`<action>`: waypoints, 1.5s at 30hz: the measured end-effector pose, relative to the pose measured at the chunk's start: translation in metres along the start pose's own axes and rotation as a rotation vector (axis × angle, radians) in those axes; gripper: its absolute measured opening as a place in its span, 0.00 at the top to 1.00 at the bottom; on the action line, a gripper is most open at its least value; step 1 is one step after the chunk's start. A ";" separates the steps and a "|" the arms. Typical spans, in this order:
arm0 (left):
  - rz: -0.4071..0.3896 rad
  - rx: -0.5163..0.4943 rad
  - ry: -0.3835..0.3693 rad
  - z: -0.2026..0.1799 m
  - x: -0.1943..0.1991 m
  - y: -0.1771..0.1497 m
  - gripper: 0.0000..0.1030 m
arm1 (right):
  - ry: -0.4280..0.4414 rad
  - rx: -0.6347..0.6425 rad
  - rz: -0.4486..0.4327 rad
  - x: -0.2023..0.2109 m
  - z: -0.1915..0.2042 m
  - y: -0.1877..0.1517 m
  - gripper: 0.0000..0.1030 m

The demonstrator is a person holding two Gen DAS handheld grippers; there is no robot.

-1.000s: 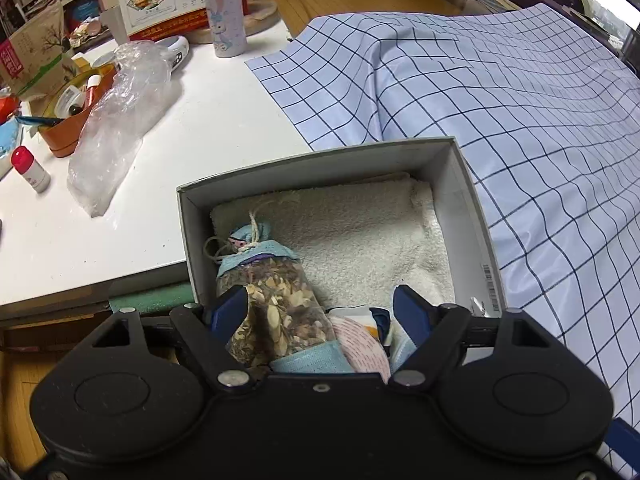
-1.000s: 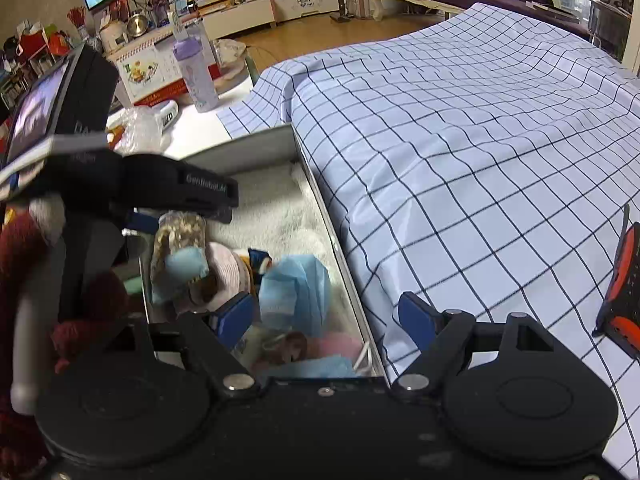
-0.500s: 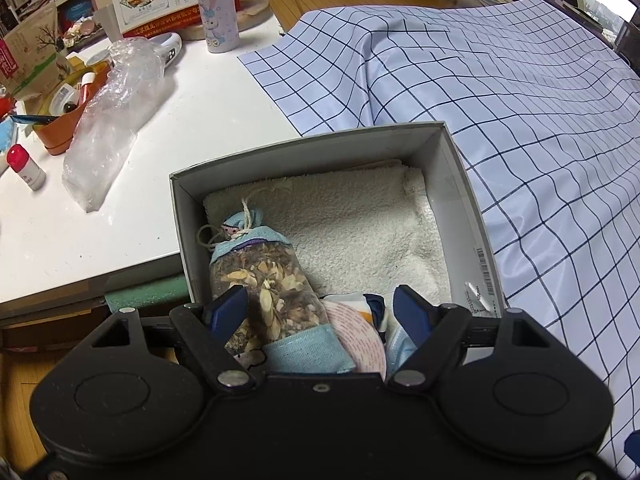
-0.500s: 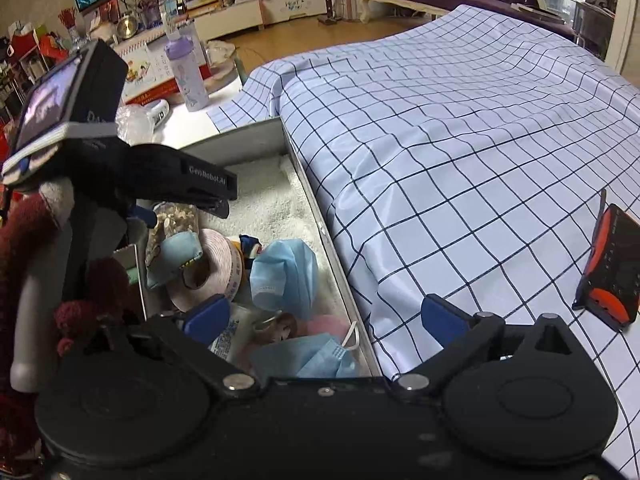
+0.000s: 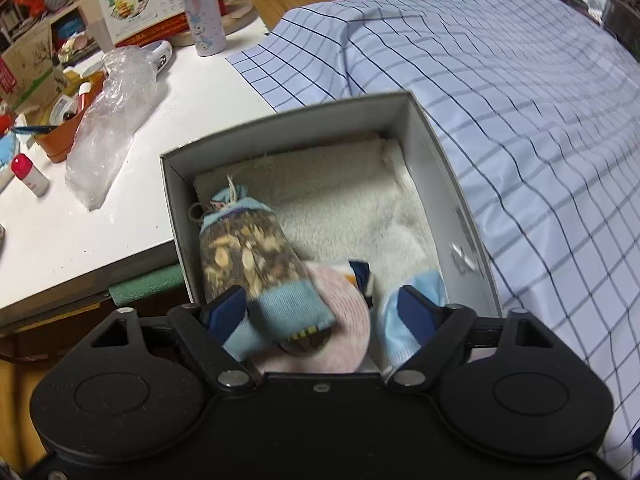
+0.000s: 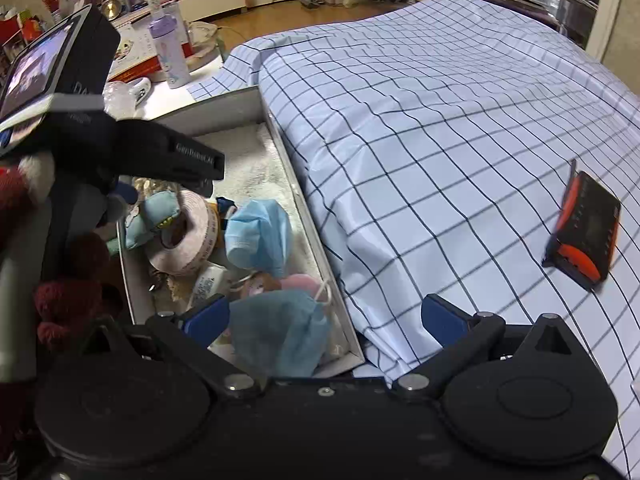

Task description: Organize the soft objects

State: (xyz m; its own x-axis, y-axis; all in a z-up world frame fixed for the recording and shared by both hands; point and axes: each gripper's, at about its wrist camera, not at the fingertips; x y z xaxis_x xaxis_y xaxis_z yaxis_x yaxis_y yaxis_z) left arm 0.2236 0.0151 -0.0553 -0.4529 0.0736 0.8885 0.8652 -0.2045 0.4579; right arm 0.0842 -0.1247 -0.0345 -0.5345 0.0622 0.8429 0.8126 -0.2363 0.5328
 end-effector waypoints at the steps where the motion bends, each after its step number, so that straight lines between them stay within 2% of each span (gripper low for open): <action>1: 0.000 -0.014 0.011 -0.004 0.002 -0.003 0.18 | -0.006 -0.007 -0.001 0.001 -0.002 -0.001 0.00; 4: -0.014 -0.036 0.037 -0.012 0.009 -0.012 0.17 | -0.028 -0.034 0.009 0.003 -0.010 -0.002 0.00; 9: 0.028 -0.026 -0.020 -0.013 0.014 -0.033 0.17 | -0.080 -0.073 0.036 0.001 -0.022 -0.002 0.00; 16: 0.053 0.042 -0.017 -0.001 0.019 -0.049 0.17 | -0.139 -0.119 0.049 -0.002 -0.037 -0.003 0.00; 19: 0.054 0.033 0.011 -0.005 0.021 -0.054 0.17 | -0.148 -0.134 0.056 -0.004 -0.040 -0.003 0.00; 24: 0.049 0.003 -0.007 -0.009 0.026 -0.062 0.17 | -0.167 -0.155 0.069 -0.010 -0.043 0.000 0.00; 31: 0.031 -0.051 0.016 -0.021 0.030 -0.070 0.17 | -0.178 -0.182 0.088 -0.020 -0.048 0.003 0.00; 45: 0.042 -0.037 0.016 -0.019 0.027 -0.069 0.17 | -0.181 -0.184 0.101 -0.028 -0.047 0.005 0.00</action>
State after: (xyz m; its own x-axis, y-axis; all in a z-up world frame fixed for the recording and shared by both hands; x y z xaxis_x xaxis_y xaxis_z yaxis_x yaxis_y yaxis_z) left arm 0.1479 0.0128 -0.0636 -0.4200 0.0486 0.9062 0.8749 -0.2435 0.4185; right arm 0.0918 -0.1735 -0.0591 -0.3893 0.1981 0.8995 0.7949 -0.4211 0.4368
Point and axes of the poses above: each gripper's, at about its wrist camera, not at the fingertips, and x roughly against the way its jaws point, z to its left, y to its top, and after that the axes turned 4 degrees about -x, right-handed
